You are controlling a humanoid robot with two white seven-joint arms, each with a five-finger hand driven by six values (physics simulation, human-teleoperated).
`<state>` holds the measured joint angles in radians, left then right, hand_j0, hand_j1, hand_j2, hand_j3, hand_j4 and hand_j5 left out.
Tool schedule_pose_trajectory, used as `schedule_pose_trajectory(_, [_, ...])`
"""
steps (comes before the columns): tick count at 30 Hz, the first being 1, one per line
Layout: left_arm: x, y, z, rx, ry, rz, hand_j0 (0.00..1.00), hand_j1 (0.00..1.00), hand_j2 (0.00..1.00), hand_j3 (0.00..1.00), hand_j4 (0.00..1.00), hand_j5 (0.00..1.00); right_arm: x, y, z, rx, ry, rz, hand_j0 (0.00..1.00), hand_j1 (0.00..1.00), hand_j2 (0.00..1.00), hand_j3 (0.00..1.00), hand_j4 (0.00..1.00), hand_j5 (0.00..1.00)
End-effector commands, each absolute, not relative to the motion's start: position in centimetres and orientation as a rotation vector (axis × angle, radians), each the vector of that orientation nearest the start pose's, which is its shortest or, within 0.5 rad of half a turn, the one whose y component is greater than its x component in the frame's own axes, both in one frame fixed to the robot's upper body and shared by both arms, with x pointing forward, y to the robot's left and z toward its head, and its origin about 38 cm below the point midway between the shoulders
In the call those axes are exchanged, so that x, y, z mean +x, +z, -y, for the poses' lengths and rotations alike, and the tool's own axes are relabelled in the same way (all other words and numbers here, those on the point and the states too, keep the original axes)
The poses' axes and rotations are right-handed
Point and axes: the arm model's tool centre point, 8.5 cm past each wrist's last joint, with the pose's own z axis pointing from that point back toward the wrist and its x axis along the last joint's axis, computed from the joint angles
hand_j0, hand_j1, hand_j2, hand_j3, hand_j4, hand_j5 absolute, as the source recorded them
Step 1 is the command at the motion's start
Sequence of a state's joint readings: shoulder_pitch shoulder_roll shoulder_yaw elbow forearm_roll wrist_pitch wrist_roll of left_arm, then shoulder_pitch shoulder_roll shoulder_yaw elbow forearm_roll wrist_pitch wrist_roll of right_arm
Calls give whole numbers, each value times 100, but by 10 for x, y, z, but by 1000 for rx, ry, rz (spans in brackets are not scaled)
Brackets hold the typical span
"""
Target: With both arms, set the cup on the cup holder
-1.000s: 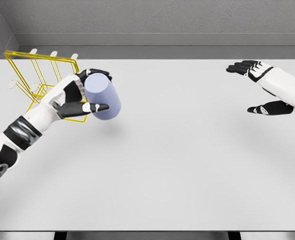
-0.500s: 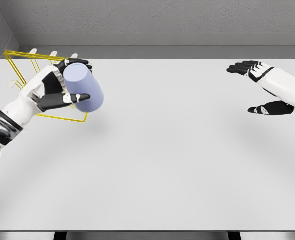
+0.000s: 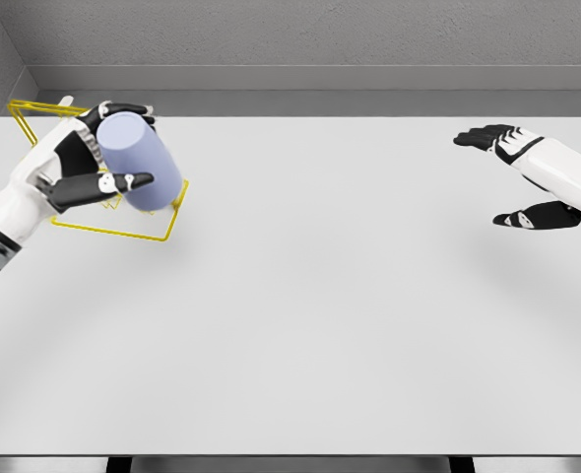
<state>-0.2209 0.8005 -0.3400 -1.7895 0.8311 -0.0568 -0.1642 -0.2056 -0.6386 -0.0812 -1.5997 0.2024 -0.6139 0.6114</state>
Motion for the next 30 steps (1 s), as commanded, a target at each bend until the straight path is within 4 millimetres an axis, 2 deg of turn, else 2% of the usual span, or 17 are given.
schedule_pose_trajectory(1, [386, 225, -314, -393, -491, 1688, 68, 68, 68, 68, 68, 68, 380, 236, 365, -419, 1518, 1786, 100, 100, 100, 100, 100, 100])
schedule_pose_trajectory(12, [389, 229, -326, -361, -471, 1697, 69, 69, 69, 69, 69, 69, 380, 236, 365, -416, 1515, 1787, 100, 100, 100, 100, 100, 100])
schedule_pose_trajectory(30, [390, 216, -334, -343, -447, 1667, 70, 70, 70, 70, 70, 70, 379, 235, 366, -416, 1516, 1785, 100, 100, 100, 100, 100, 100])
